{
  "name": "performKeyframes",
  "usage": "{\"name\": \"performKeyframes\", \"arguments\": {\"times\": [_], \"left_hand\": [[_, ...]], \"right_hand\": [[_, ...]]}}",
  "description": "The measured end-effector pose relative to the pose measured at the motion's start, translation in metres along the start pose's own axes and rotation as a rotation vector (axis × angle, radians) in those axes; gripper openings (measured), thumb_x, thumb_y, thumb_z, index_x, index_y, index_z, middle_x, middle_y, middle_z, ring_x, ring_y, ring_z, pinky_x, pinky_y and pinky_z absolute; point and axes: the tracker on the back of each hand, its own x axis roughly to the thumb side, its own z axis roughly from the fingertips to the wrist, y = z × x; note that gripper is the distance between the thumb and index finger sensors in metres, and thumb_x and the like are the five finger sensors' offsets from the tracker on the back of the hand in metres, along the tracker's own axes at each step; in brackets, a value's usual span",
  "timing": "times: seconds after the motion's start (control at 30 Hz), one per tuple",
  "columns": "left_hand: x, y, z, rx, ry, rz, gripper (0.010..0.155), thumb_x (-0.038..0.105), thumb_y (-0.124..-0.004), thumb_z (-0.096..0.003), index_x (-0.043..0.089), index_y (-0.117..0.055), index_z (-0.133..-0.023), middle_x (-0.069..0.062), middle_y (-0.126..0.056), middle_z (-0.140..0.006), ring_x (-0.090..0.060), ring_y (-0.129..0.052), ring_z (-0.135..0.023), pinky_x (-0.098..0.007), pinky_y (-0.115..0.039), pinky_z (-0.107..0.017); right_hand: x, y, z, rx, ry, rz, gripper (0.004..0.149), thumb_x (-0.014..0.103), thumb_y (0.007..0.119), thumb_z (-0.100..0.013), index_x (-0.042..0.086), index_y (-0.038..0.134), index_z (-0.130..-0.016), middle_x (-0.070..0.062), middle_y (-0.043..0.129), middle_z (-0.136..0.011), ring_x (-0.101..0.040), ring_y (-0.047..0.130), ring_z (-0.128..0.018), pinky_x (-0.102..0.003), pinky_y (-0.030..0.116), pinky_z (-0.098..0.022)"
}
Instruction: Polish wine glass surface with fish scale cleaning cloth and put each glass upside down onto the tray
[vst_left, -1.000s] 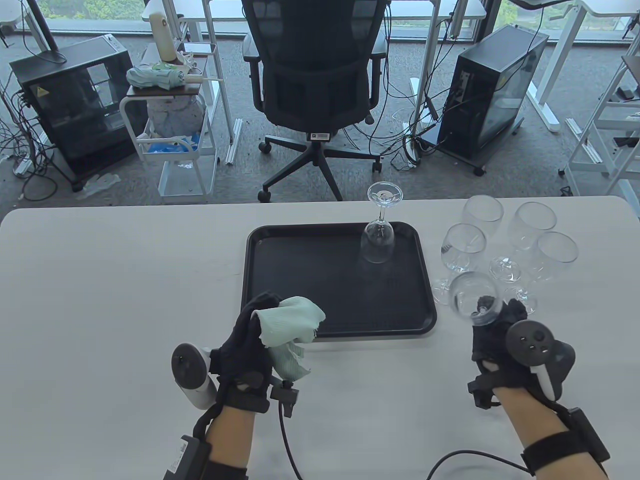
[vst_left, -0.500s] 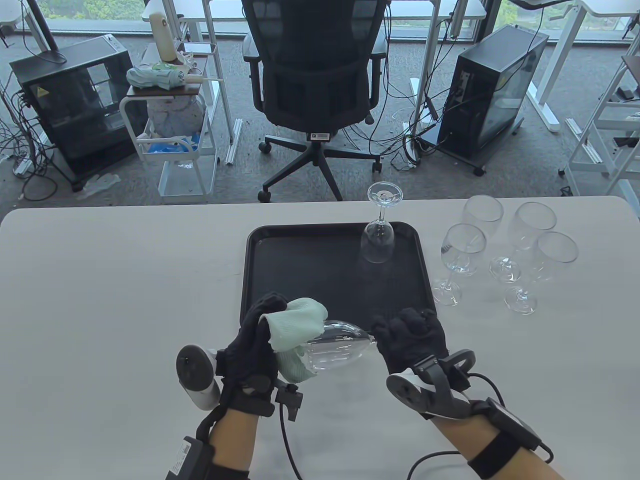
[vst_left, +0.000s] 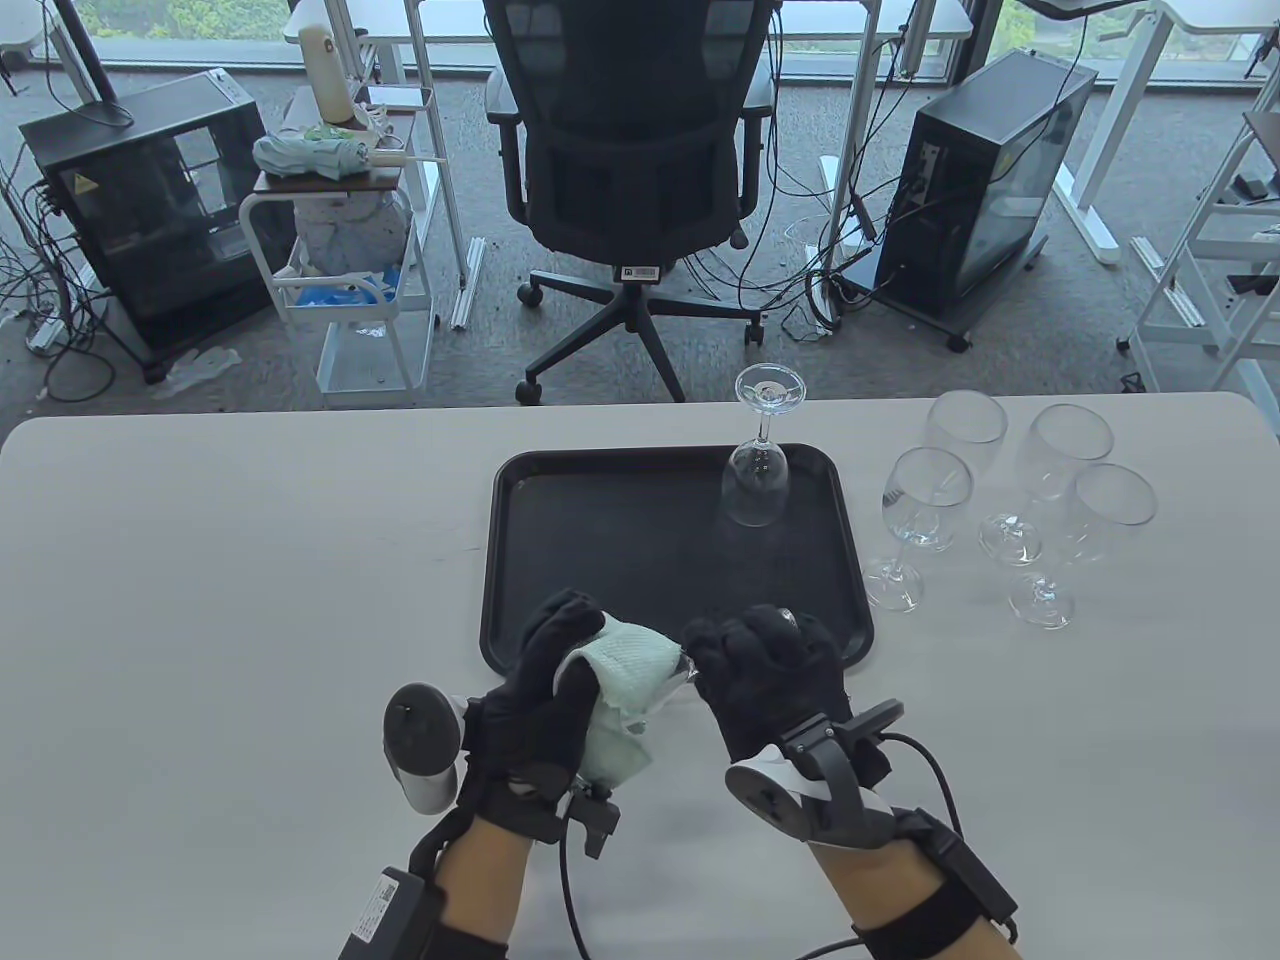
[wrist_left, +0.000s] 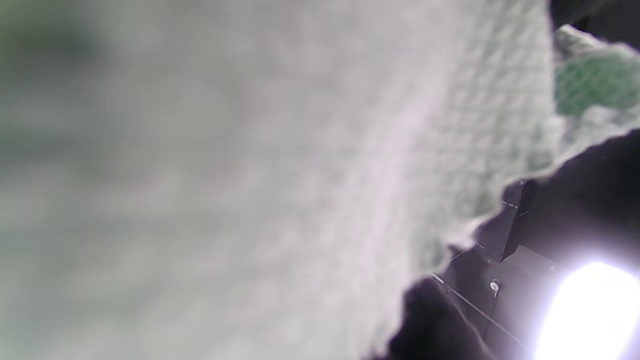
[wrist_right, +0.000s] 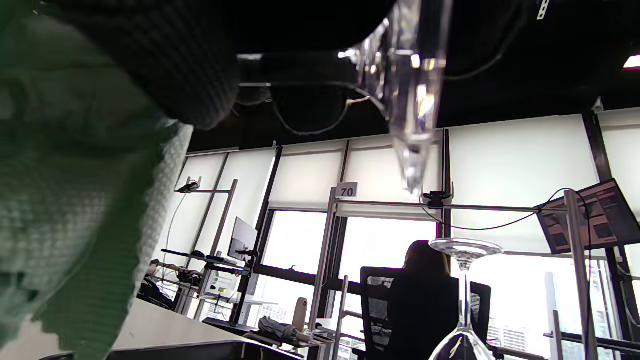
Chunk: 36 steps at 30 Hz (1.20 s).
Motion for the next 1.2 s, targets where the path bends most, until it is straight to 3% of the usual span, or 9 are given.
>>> {"name": "performKeyframes", "arguments": {"times": [0.1, 0.2, 0.37, 0.53, 0.63, 0.87, 0.97, 1.1, 1.2], "left_hand": [[-0.002, 0.005, 0.001, 0.030, -0.004, 0.026, 0.059, 0.064, -0.073, -0.0518, 0.032, -0.065, -0.101, -0.004, -0.058, -0.112, -0.038, -0.069, -0.098, -0.063, -0.079, -0.056], [-0.004, 0.008, -0.001, 0.034, 0.003, 0.125, 0.059, 0.064, -0.072, -0.0522, 0.032, -0.065, -0.101, -0.005, -0.058, -0.112, -0.039, -0.069, -0.098, -0.063, -0.080, -0.055], [-0.002, 0.002, -0.002, -0.006, -0.007, 0.108, 0.059, 0.065, -0.072, -0.0526, 0.032, -0.064, -0.101, -0.005, -0.058, -0.112, -0.039, -0.070, -0.097, -0.062, -0.080, -0.055], [0.011, -0.004, -0.002, -0.074, -0.109, -0.038, 0.065, 0.069, -0.070, -0.0503, 0.035, -0.058, -0.105, -0.004, -0.052, -0.115, -0.037, -0.067, -0.099, -0.060, -0.079, -0.056], [0.012, -0.001, -0.003, -0.147, -0.092, -0.217, 0.074, 0.073, -0.066, -0.0497, 0.036, -0.042, -0.108, -0.003, -0.043, -0.119, -0.037, -0.065, -0.102, -0.057, -0.081, -0.056], [0.001, 0.002, -0.002, -0.094, 0.011, 0.013, 0.066, 0.070, -0.069, -0.0518, 0.033, -0.057, -0.105, -0.005, -0.055, -0.115, -0.039, -0.072, -0.096, -0.056, -0.084, -0.048], [0.005, 0.001, -0.001, -0.105, -0.009, 0.008, 0.065, 0.070, -0.069, -0.0519, 0.033, -0.058, -0.104, -0.005, -0.056, -0.114, -0.039, -0.073, -0.096, -0.056, -0.084, -0.047], [0.010, -0.002, 0.000, -0.063, -0.082, -0.038, 0.066, 0.071, -0.069, -0.0506, 0.035, -0.057, -0.105, -0.003, -0.052, -0.116, -0.038, -0.069, -0.099, -0.057, -0.082, -0.051], [0.007, 0.002, -0.001, -0.062, -0.059, -0.034, 0.064, 0.070, -0.069, -0.0508, 0.034, -0.059, -0.104, -0.004, -0.055, -0.115, -0.038, -0.072, -0.097, -0.057, -0.083, -0.049]], "right_hand": [[-0.025, -0.002, 0.012, -0.059, 0.036, -0.247, 0.075, 0.056, 0.086, -0.049, 0.035, 0.047, -0.109, -0.012, 0.050, -0.114, -0.041, 0.045, -0.104, -0.066, 0.062, -0.068], [-0.065, 0.003, 0.024, -0.072, 0.255, -0.571, 0.091, 0.062, 0.085, -0.047, 0.034, 0.027, -0.111, -0.016, 0.030, -0.117, -0.049, 0.042, -0.104, -0.068, 0.061, -0.068], [-0.082, 0.019, 0.023, -0.092, 0.123, -0.792, 0.088, 0.057, 0.090, -0.046, 0.039, 0.032, -0.109, -0.015, 0.054, -0.111, -0.039, 0.096, -0.071, -0.046, 0.095, -0.042], [-0.083, 0.037, 0.025, -0.034, 0.341, -1.034, 0.072, 0.065, 0.077, -0.049, 0.034, 0.047, -0.107, -0.018, 0.067, -0.096, -0.031, 0.095, -0.045, -0.032, 0.092, -0.020], [-0.082, 0.037, 0.027, 0.025, 0.298, -0.975, 0.076, 0.065, 0.071, -0.051, 0.028, 0.039, -0.109, -0.021, 0.063, -0.097, -0.036, 0.092, -0.048, -0.038, 0.090, -0.023], [-0.072, 0.017, 0.027, -0.122, 0.008, -0.657, 0.091, 0.063, 0.081, -0.046, 0.030, 0.022, -0.107, -0.016, 0.051, -0.106, -0.036, 0.091, -0.064, -0.043, 0.092, -0.040], [-0.072, 0.016, 0.030, -0.129, 0.083, -0.699, 0.081, 0.063, 0.079, -0.048, 0.032, 0.032, -0.107, -0.017, 0.058, -0.100, -0.032, 0.093, -0.058, -0.036, 0.093, -0.034], [-0.072, 0.025, 0.029, 0.062, 0.396, -0.993, 0.075, 0.064, 0.070, -0.053, 0.026, 0.041, -0.109, -0.023, 0.065, -0.095, -0.034, 0.093, -0.048, -0.037, 0.090, -0.025], [-0.072, 0.022, 0.029, 0.092, 0.302, -0.927, 0.082, 0.064, 0.073, -0.052, 0.023, 0.032, -0.110, -0.023, 0.059, -0.102, -0.040, 0.090, -0.058, -0.045, 0.089, -0.034]]}}
